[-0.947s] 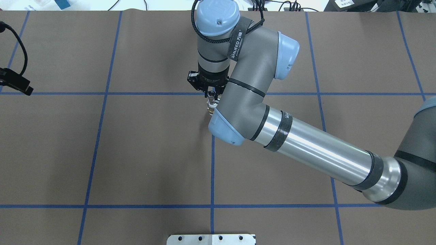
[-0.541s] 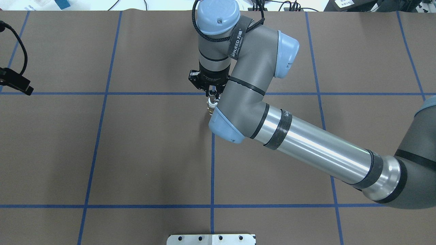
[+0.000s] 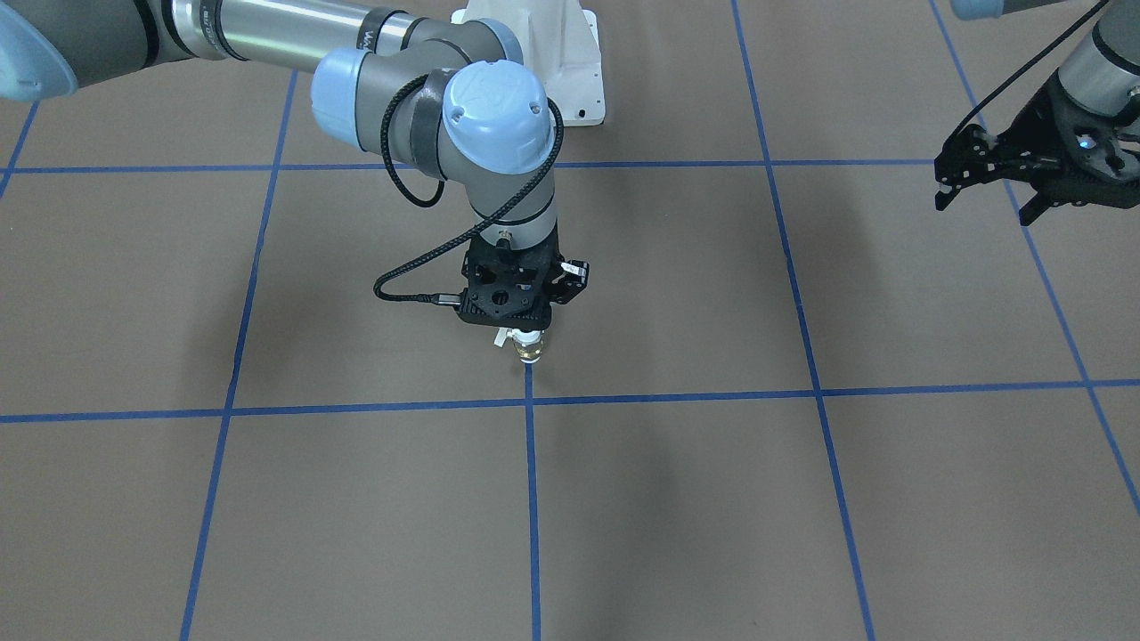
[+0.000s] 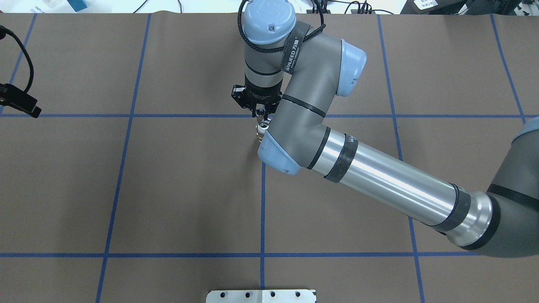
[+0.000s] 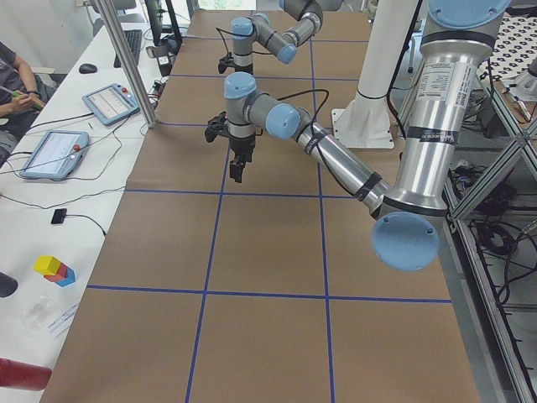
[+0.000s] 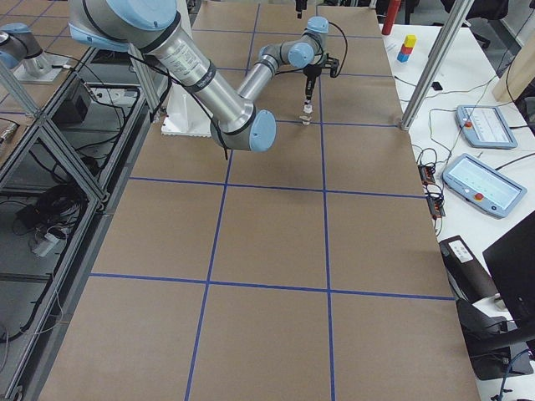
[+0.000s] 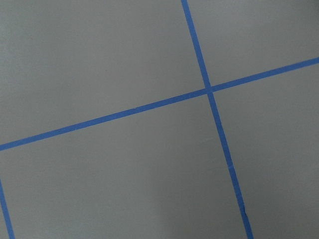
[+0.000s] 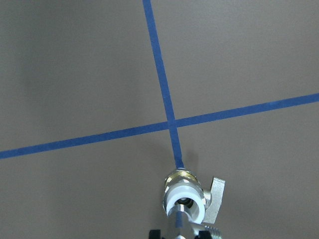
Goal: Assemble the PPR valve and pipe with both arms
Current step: 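Lower the chrome fitting onto the valve top and press it in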
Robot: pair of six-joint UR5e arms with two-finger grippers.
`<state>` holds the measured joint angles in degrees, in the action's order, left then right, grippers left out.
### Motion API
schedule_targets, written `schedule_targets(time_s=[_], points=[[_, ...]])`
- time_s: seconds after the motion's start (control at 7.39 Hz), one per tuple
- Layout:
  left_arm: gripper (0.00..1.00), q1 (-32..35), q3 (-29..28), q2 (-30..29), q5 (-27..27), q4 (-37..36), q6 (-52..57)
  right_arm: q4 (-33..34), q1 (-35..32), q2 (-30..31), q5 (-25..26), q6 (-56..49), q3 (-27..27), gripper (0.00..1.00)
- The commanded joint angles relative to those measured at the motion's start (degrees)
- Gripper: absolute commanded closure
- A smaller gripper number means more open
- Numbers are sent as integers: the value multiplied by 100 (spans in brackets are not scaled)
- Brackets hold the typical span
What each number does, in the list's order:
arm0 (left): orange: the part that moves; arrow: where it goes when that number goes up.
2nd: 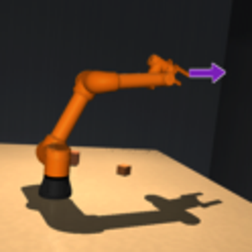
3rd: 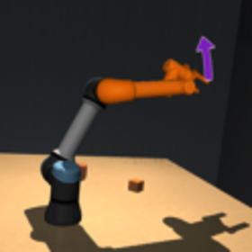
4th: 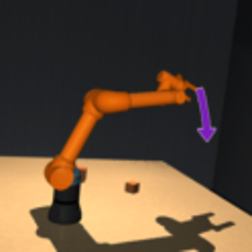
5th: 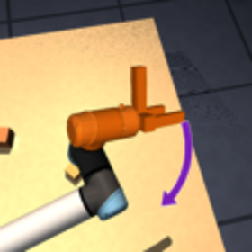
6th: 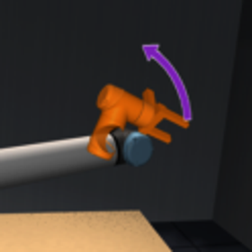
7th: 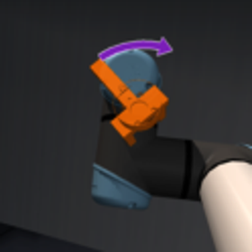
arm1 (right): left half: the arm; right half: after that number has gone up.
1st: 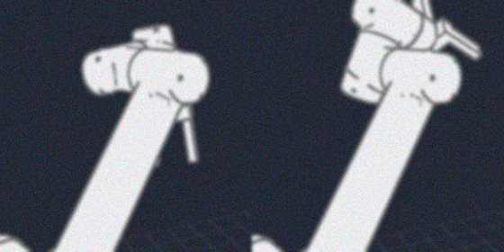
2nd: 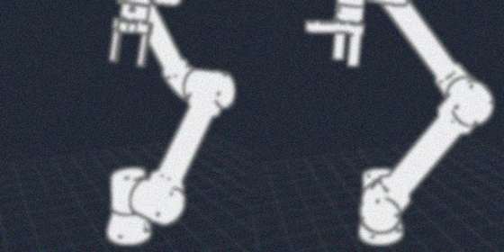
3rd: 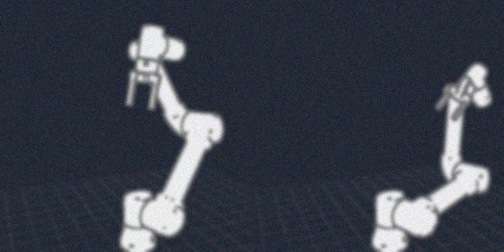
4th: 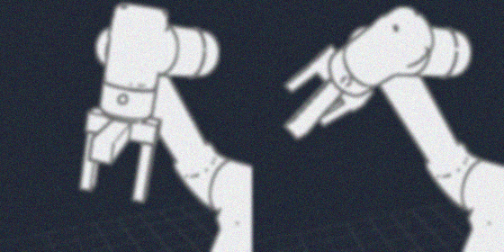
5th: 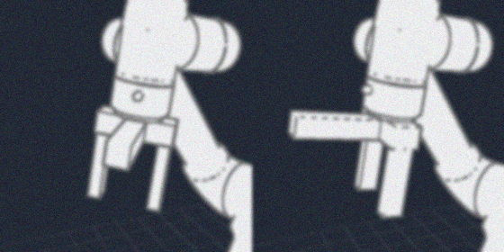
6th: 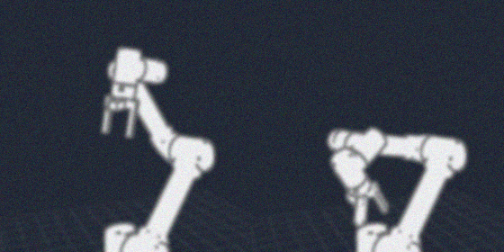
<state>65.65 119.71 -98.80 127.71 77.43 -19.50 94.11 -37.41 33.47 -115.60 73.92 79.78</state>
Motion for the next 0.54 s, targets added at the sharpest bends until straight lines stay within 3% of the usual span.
schedule_targets(time_s=[0.0, 0.41], points=[[1, -8, -9, 1, 0, 0, -2, -7, -3, 1, -7, -18, -15, 100], [1, -8, -9, -25, 0, 0, -19, 28, -3, 10, -24, -9, -15, 100]])
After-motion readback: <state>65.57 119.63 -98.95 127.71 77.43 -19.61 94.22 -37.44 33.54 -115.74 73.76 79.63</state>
